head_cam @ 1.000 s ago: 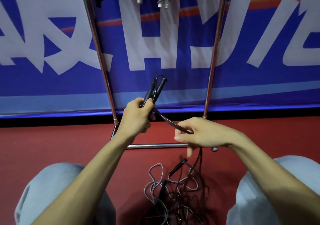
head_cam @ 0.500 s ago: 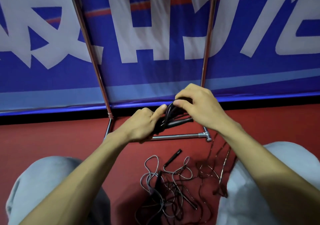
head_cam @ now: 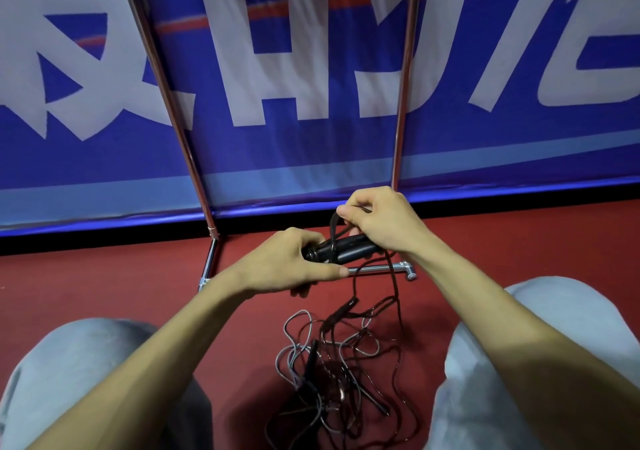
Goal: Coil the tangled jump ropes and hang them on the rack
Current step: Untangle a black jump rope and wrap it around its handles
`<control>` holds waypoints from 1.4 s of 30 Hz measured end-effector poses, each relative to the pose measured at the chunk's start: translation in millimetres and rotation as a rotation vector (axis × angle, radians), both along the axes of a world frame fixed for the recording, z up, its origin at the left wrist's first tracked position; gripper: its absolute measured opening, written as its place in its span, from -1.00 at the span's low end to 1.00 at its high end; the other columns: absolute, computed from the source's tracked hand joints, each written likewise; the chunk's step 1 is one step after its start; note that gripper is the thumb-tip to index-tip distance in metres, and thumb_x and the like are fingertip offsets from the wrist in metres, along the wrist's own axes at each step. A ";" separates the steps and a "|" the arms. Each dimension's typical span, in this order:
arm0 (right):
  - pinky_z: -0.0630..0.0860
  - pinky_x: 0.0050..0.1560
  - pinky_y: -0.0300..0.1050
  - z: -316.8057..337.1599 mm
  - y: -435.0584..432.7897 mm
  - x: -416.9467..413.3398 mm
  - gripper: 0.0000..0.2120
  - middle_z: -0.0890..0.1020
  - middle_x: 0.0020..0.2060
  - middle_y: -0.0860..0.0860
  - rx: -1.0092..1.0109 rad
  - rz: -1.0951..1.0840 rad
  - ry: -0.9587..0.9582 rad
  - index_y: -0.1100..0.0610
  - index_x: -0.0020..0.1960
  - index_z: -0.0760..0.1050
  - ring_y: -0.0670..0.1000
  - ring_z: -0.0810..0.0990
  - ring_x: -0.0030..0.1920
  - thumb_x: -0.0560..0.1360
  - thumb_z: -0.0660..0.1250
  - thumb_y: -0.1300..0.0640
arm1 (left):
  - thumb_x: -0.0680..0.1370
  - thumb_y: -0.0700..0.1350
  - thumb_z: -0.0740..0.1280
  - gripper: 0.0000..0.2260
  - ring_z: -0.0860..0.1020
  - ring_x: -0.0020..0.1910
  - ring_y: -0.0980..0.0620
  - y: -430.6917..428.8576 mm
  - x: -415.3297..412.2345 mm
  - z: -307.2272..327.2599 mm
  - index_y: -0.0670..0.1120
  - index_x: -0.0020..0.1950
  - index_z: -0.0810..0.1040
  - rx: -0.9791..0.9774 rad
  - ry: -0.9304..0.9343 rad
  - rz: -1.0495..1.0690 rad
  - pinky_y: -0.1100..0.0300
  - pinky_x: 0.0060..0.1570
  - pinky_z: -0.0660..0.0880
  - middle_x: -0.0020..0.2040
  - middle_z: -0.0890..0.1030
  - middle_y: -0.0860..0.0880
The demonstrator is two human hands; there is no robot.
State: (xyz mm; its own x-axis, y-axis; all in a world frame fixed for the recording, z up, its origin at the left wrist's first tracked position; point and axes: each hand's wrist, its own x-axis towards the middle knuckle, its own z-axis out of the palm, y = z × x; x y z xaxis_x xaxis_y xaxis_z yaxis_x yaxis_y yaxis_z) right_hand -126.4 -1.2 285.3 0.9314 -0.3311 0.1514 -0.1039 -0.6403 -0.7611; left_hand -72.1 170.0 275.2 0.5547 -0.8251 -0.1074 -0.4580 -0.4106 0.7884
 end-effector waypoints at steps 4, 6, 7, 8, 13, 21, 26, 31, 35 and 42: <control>0.39 -0.29 -0.17 8.5 -11.1 -3.2 -0.73 0.54 -0.48 -0.04 0.189 0.079 0.090 0.08 -0.37 0.54 -0.09 0.46 -0.43 0.49 0.38 0.07 | 0.49 -0.12 0.46 -0.75 0.59 -0.44 -0.12 6.2 3.7 0.1 -0.22 0.00 0.48 -0.074 0.032 -0.111 -0.06 -0.43 0.59 -0.36 0.49 -0.08; 0.37 -0.37 -0.21 14.9 -17.7 -7.8 -0.72 0.51 -0.49 -0.02 0.424 0.162 0.183 0.12 -0.39 0.52 -0.08 0.44 -0.46 0.48 0.38 0.11 | 0.50 -0.14 0.44 -0.77 0.54 -0.47 -0.09 9.3 4.0 6.3 -0.22 0.03 0.50 -0.091 0.027 -0.166 0.01 -0.51 0.54 -0.33 0.48 -0.13; 0.39 -0.41 -0.24 15.9 -20.3 -9.6 -0.73 0.51 -0.49 -0.02 0.565 0.199 0.246 0.13 -0.39 0.52 -0.09 0.46 -0.48 0.48 0.38 0.13 | 0.51 -0.16 0.43 -0.81 0.50 -0.49 -0.05 10.5 3.6 8.6 -0.22 0.03 0.50 -0.106 0.038 -0.194 0.11 -0.54 0.48 -0.32 0.48 -0.13; 0.43 -0.40 -0.25 16.2 -21.6 -10.9 -0.76 0.53 -0.46 -0.01 0.696 0.228 0.308 0.13 -0.38 0.54 -0.08 0.49 -0.47 0.45 0.39 0.13 | 0.53 -0.18 0.40 -0.85 0.46 -0.50 -0.01 11.3 2.2 10.5 -0.21 0.02 0.50 -0.118 0.056 -0.219 0.20 -0.55 0.42 -0.32 0.48 -0.12; 0.06 -0.56 -0.30 5.8 -19.2 -5.8 -0.76 0.40 -0.50 0.03 0.894 0.207 0.293 0.13 -0.33 0.52 -0.13 0.24 -0.62 0.51 0.27 0.17 | 0.62 -0.17 0.26 -0.93 0.31 -0.51 0.02 13.2 2.0 12.1 -0.16 -0.01 0.41 -0.262 0.152 -0.192 0.28 -0.57 0.23 -0.38 0.44 -0.10; 0.36 -0.61 -0.25 9.9 -0.5 -8.8 -0.73 0.35 -0.58 -0.01 0.255 0.339 0.359 0.23 -0.03 0.47 -0.03 0.45 -0.61 0.65 0.11 0.06 | 0.61 -0.17 0.27 -0.62 0.31 -0.56 0.03 9.8 12.9 10.4 0.07 0.39 0.31 -0.405 0.239 0.110 0.30 -0.56 0.23 -0.32 0.52 -0.09; 0.49 -0.48 -0.23 12.7 -4.1 -14.6 -0.83 0.62 -0.46 0.15 -0.051 0.380 0.611 0.15 -0.10 0.39 0.12 0.68 -0.38 0.60 0.23 0.07 | 0.58 -0.16 0.33 -0.76 0.36 -0.58 0.03 9.9 21.7 0.6 -0.01 0.23 0.44 -0.307 -0.005 0.109 0.29 -0.54 0.29 -0.30 0.47 -0.02; 0.48 -0.36 -0.30 16.5 -14.3 -17.3 -0.90 0.68 -0.36 0.09 -0.221 0.448 0.655 0.19 -0.02 0.46 0.02 0.71 -0.29 0.55 0.28 0.15 | 0.56 -0.13 0.35 -0.81 0.44 -0.53 0.00 9.6 29.0 -7.0 -0.12 0.07 0.37 -0.193 -0.282 0.171 0.21 -0.45 0.37 -0.27 0.54 -0.06; 0.48 -0.30 -0.32 21.5 -12.0 -22.5 -0.92 0.59 -0.42 0.00 -0.277 0.526 0.686 0.13 0.06 0.46 -0.01 0.65 -0.37 0.57 0.27 0.20 | 0.53 -0.08 0.38 -0.74 0.42 -0.47 0.03 7.9 35.3 -16.1 -0.11 -0.03 0.29 -0.077 -0.444 0.229 0.04 -0.35 0.38 -0.29 0.53 -0.05; 0.48 -0.24 -0.21 26.0 -9.5 -25.2 -0.88 0.53 -0.43 -0.07 -0.504 0.526 0.193 0.05 -0.02 0.56 -0.09 0.54 -0.39 0.57 0.25 0.18 | 0.42 -0.16 0.35 -0.82 0.53 -0.32 -0.10 7.9 40.2 -27.4 -0.07 -0.01 0.46 0.168 -0.420 0.188 0.13 -0.36 0.41 -0.22 0.64 -0.08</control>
State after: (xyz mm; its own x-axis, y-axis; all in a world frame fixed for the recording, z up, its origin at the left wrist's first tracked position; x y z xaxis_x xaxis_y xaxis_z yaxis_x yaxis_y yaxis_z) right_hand -151.6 -10.6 311.3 0.9728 0.2311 -0.0148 0.2102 -0.9080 -0.3624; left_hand -31.9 177.9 247.8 0.7165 -0.6967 0.0342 -0.6277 -0.6226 0.4674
